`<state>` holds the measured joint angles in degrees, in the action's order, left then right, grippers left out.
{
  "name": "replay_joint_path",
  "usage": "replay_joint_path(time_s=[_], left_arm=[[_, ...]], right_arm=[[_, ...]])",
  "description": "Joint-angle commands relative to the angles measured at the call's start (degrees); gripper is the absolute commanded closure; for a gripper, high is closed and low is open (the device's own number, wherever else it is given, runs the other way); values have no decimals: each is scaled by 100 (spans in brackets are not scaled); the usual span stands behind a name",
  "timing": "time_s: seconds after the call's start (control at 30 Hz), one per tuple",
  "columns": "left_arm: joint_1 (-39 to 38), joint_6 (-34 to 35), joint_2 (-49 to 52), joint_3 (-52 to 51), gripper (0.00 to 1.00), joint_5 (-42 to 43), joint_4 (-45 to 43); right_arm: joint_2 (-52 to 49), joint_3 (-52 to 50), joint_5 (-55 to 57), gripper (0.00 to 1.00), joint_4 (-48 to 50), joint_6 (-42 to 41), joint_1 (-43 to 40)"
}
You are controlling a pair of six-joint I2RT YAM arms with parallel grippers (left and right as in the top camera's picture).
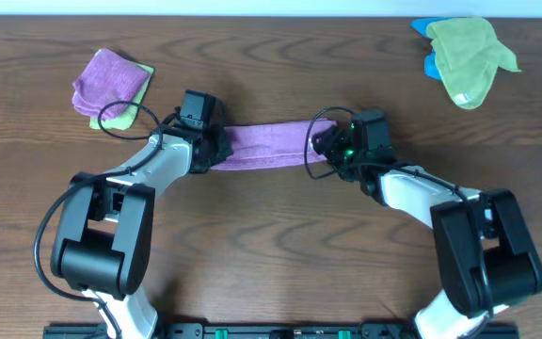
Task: Fold the cloth
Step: 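Grasp both ends of the purple strip with both grippers, then fold the strip's right end toward the left gripper with the right gripper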
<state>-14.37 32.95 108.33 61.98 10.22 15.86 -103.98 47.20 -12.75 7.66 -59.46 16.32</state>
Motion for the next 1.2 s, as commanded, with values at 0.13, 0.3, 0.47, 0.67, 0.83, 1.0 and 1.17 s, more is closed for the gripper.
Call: replay_joint_path(time_s=[0.13, 0.3, 0.47, 0.67, 0.83, 1.0, 1.17], left_arm=[[7, -85, 109, 59, 94, -164, 90], [7, -85, 109, 59, 94, -164, 181], [9, -87, 109, 59, 94, -168, 280], [9, -87, 107, 61, 94, -164, 297], [9, -127, 107, 63, 94, -162, 317], [9, -129, 105, 96, 94, -142, 365], [9, -127, 105, 212, 94, -116, 382]], right_arm=[[-306, -111, 562, 43, -39, -4, -7], [-503, -111, 575, 58, 127, -4, -7], [-525, -111, 588, 92, 522, 544, -13], [-323, -111, 409, 99, 647, 1088, -13], [168, -111, 306, 99, 623, 1502, -4], [577, -111, 284, 99, 623, 1635, 151], [678, -109, 175, 99, 651, 1631, 535]])
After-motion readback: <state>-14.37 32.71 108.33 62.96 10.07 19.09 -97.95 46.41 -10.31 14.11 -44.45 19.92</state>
